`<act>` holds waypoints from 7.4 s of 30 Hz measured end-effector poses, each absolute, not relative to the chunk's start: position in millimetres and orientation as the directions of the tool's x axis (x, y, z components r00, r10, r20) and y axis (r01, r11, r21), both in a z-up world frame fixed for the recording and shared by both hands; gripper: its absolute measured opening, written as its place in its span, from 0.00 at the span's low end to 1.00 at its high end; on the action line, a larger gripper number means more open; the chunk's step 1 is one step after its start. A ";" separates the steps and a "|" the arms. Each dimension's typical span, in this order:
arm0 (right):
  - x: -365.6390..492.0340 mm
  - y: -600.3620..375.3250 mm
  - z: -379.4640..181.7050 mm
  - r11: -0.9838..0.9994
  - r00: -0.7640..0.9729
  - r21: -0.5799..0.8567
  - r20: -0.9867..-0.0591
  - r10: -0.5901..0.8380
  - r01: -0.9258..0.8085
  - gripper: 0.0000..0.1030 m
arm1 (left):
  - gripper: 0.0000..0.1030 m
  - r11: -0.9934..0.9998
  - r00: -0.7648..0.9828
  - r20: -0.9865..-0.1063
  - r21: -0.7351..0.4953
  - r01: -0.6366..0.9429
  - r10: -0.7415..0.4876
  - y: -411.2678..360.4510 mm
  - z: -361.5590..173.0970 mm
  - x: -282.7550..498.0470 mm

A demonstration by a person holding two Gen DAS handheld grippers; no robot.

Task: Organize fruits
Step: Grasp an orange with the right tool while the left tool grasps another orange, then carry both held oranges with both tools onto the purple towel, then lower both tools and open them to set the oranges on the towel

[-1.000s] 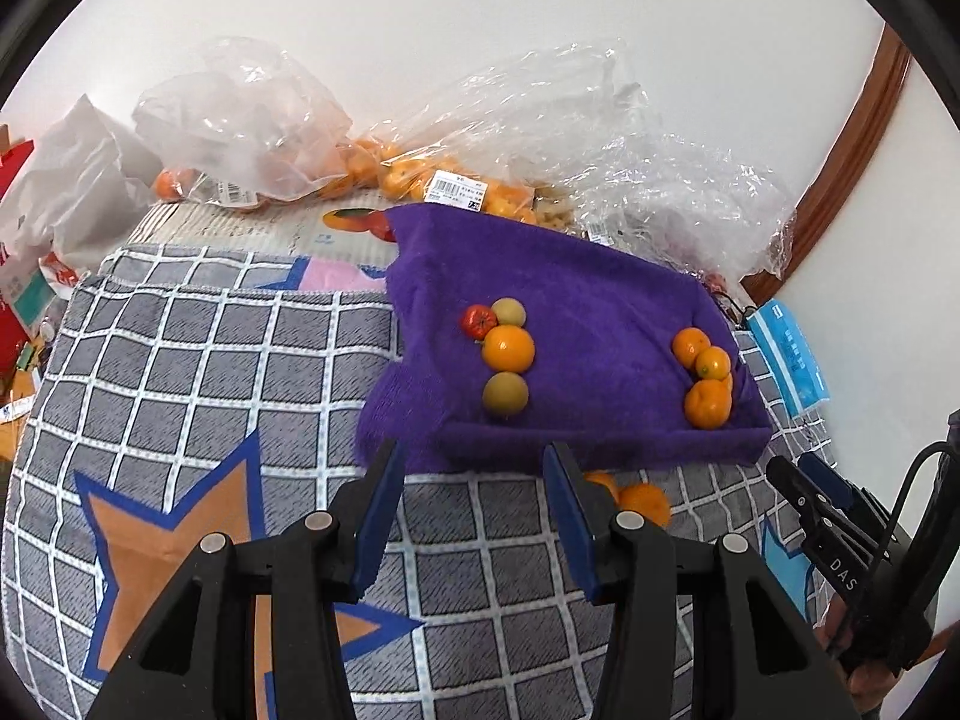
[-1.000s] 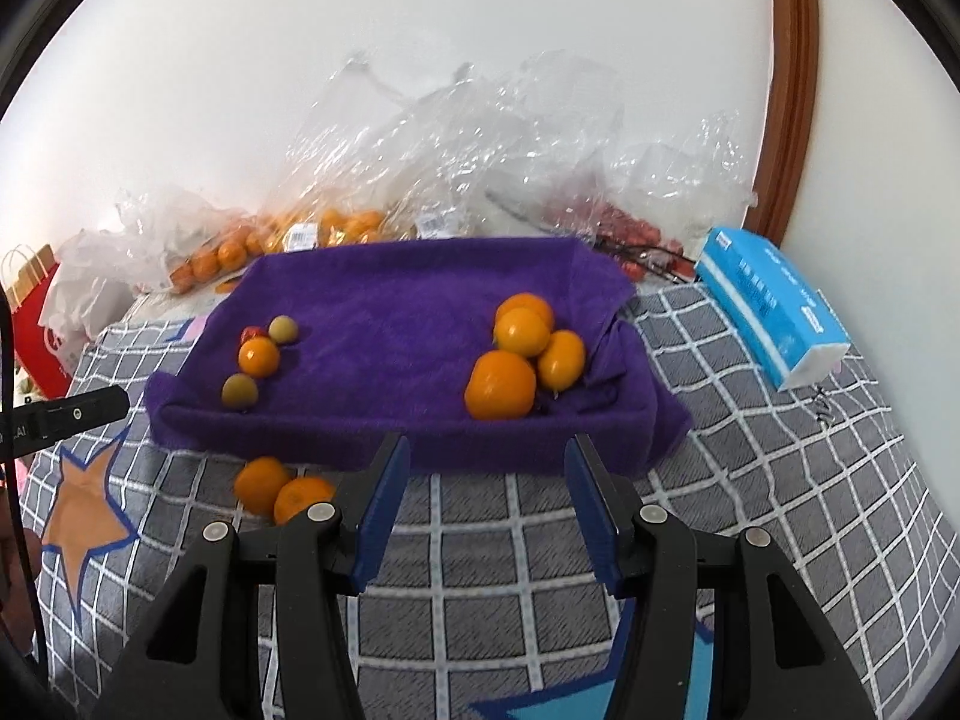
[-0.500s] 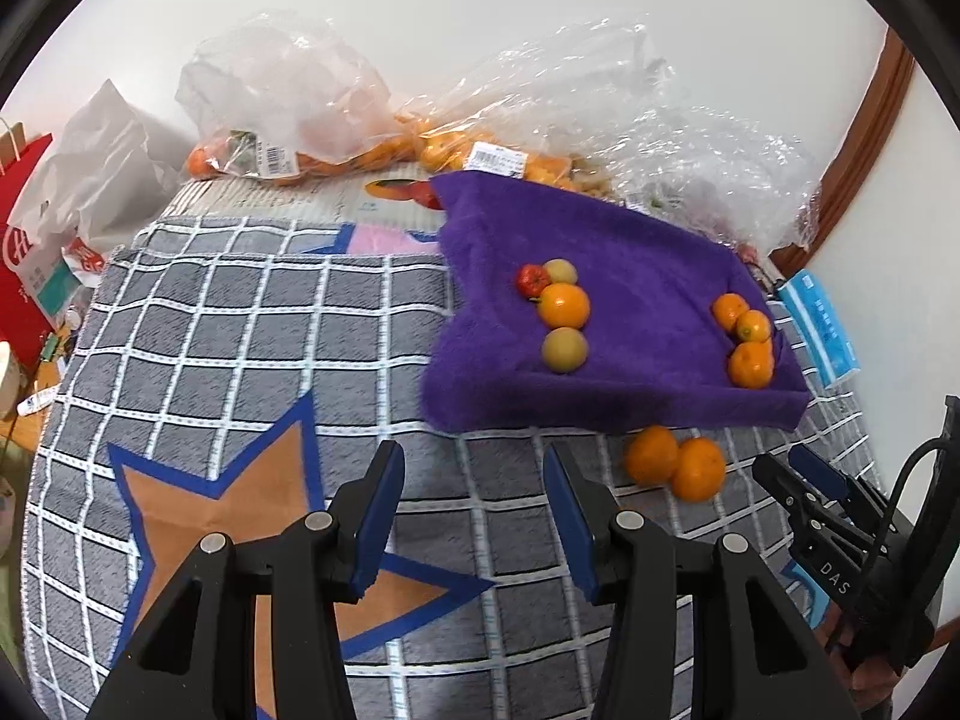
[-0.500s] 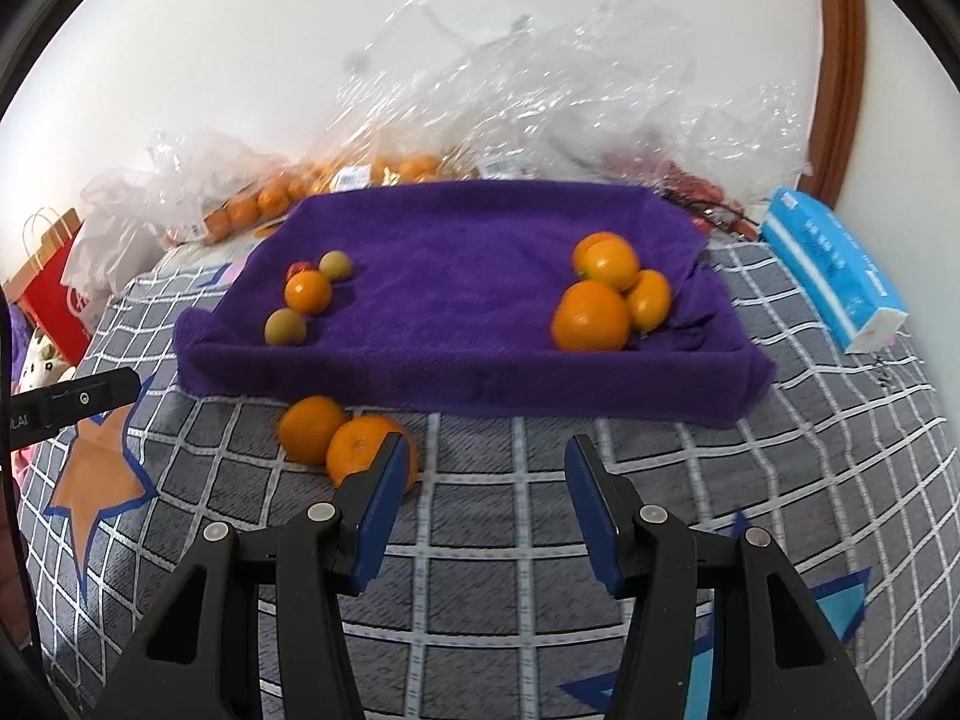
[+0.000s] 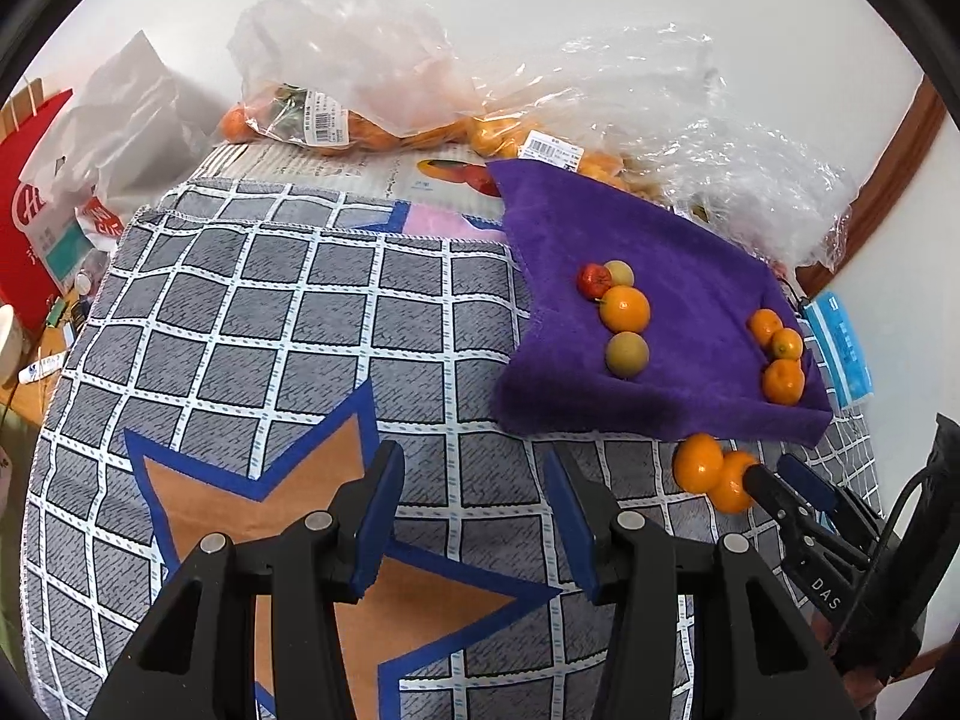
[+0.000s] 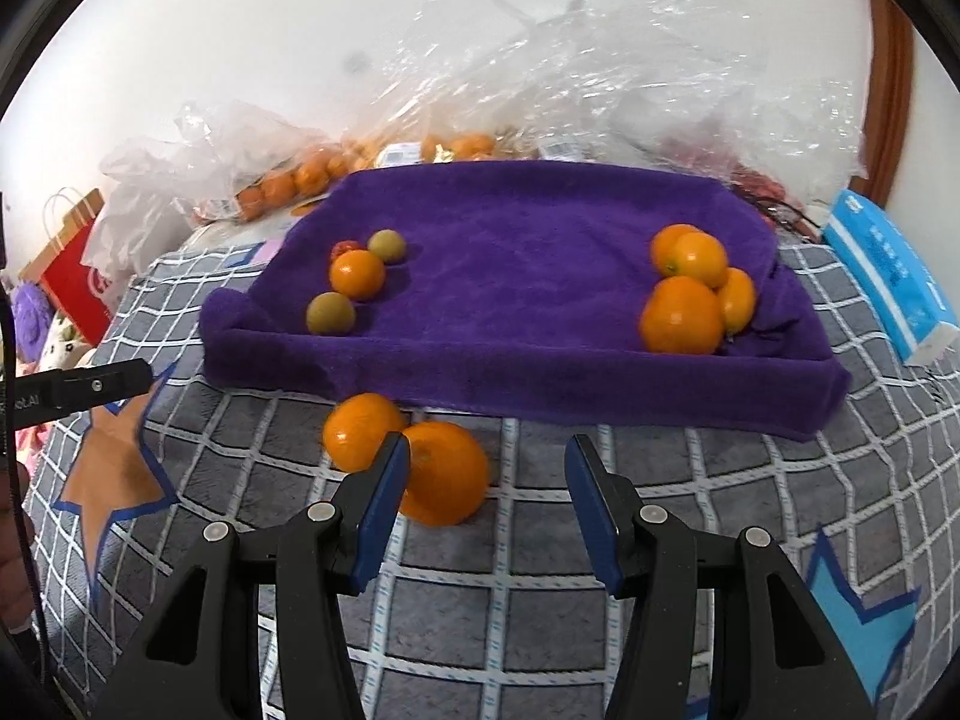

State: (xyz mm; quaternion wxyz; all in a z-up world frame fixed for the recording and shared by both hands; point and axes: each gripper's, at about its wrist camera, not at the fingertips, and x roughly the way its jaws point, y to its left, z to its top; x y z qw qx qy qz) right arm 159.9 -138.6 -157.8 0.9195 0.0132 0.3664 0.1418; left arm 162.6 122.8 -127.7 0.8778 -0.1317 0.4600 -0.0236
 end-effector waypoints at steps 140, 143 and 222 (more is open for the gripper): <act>191.0 -206.0 -83.2 0.985 0.773 0.116 -0.610 0.174 -0.130 0.31 | 0.30 0.976 0.624 -0.758 -0.215 0.034 -0.188 54.1 -67.6 212.2; 196.4 -207.1 -82.8 0.985 0.776 0.116 -0.607 0.174 -0.130 0.31 | 0.30 0.977 0.621 -0.762 -0.210 0.031 -0.183 54.8 -67.8 216.6; 269.2 -151.3 -152.4 0.960 0.676 0.056 -0.698 0.235 -0.275 0.31 | 0.30 0.984 0.521 -0.840 -0.178 0.002 -0.153 60.7 -128.0 284.1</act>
